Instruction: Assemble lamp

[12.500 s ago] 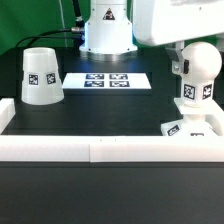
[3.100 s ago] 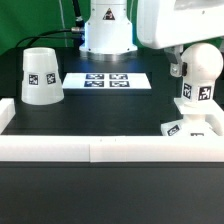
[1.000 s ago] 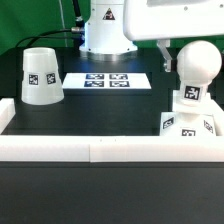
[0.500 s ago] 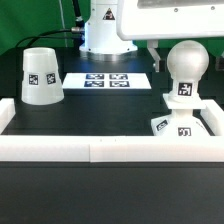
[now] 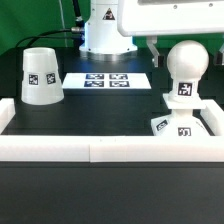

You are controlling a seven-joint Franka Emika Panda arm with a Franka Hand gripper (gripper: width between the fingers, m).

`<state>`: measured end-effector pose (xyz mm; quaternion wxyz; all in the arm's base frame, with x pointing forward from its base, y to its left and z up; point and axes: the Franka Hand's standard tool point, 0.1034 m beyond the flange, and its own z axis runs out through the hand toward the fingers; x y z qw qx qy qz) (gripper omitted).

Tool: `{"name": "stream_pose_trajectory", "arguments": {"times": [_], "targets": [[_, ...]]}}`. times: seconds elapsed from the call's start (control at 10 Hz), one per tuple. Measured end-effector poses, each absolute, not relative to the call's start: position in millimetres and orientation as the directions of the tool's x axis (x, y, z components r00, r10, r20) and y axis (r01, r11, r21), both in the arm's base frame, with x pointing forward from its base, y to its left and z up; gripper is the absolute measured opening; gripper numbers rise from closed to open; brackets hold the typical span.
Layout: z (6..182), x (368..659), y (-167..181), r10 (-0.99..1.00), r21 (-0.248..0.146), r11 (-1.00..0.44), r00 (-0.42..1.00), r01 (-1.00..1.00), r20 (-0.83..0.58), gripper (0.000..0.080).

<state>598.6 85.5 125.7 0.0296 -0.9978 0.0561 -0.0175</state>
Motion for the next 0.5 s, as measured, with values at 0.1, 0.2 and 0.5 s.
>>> {"name": "stream_pose_trajectory", "arguments": {"times": [0.1,0.2,0.5], "targets": [[136.8,599,83,-0.115,-0.06,-0.992,0.993,-0.113,0.022,0.0699],[149.2,596,79,-0.106,-0.06,-0.993,0.994,-0.105,0.01,0.0699],[161.1,590,73,-0.108,-0.061,-0.992,0.994,-0.107,0.012,0.0699]]}}
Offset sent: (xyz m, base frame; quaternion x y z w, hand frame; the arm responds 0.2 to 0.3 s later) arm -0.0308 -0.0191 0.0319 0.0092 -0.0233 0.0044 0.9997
